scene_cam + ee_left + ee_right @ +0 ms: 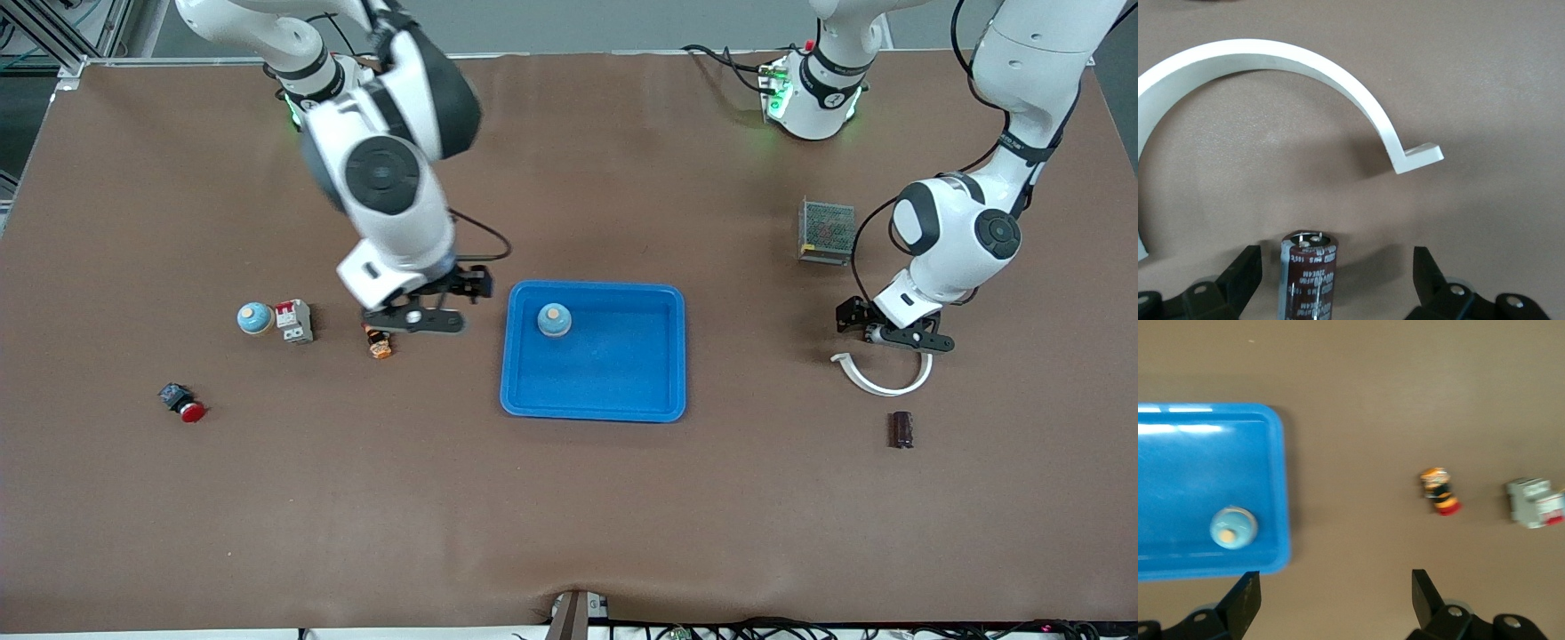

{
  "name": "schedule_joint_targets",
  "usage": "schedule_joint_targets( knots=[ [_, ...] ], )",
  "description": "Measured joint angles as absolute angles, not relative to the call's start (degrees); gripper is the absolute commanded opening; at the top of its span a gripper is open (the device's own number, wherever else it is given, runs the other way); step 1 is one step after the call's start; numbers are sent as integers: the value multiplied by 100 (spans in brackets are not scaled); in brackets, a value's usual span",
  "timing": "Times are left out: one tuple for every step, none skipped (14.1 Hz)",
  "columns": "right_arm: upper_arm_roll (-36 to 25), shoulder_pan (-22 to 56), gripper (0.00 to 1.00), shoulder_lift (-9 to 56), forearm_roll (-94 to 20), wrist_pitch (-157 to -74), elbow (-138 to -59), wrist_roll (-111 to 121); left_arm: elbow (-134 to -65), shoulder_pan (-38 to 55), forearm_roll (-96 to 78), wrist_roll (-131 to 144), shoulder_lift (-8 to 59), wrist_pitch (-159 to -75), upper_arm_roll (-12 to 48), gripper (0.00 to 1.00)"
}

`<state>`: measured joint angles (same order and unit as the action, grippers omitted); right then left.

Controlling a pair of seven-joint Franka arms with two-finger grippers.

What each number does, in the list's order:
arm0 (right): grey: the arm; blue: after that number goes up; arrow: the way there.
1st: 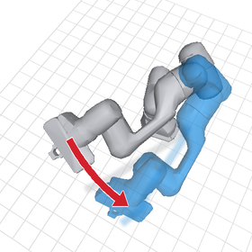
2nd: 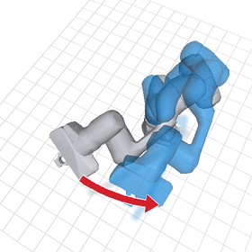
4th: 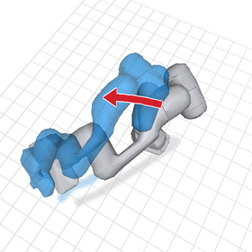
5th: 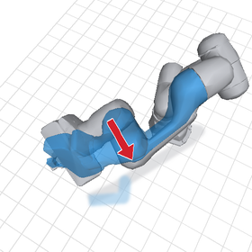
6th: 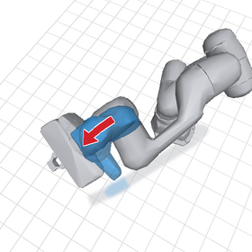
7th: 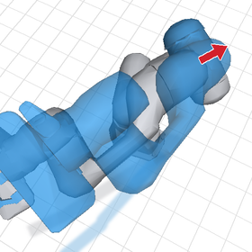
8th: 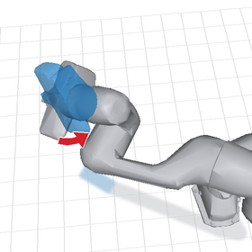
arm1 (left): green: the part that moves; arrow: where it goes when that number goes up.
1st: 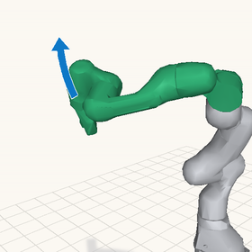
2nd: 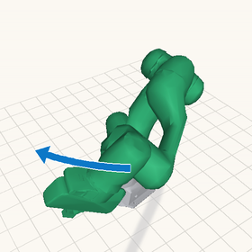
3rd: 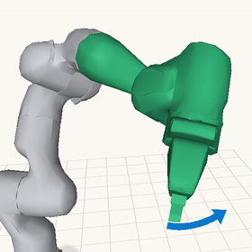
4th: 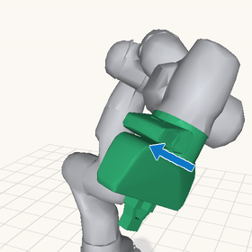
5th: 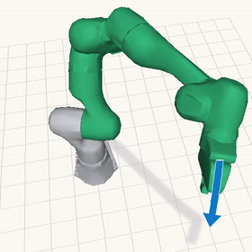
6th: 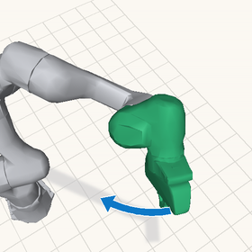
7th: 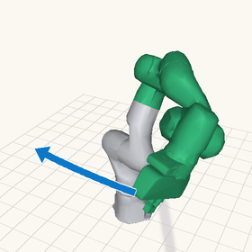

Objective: Place electrolytic capacitor and blue bell in tray
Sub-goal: 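Move the right gripper to the second bell while the left gripper lifts the capacitor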

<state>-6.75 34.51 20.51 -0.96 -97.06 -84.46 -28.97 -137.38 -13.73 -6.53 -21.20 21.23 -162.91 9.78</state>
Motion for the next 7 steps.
schedule_joint_targets(
  knots=[
    [-680,3195,100,2002,-96,-9460,-8335,-2429,-13738,-1376,-653,-2124,2123,-16300,976,100],
    [-685,2930,100,1980,-97,-9301,-8232,-1945,-13737,-1377,-653,-2125,2123,-16308,971,100],
    [-689,2673,100,1976,-94,-9222,-8157,-1467,-13738,-1378,-653,-2125,2123,-16313,966,100],
    [-694,2431,100,1976,-93,-9193,-8120,-995,-13738,-1380,-653,-2126,2124,-16316,962,100],
    [-697,2218,100,1977,-92,-9169,-8105,-579,-13738,-1380,-653,-2126,2124,-16323,959,100],
    [-699,2026,100,1977,-90,-9140,-8103,-212,-13738,-1381,-653,-2127,2124,-16343,957,100],
    [-700,1849,100,1979,-90,-9124,-8103,110,-13738,-1381,-653,-2130,2124,-16372,956,100]
  ],
)
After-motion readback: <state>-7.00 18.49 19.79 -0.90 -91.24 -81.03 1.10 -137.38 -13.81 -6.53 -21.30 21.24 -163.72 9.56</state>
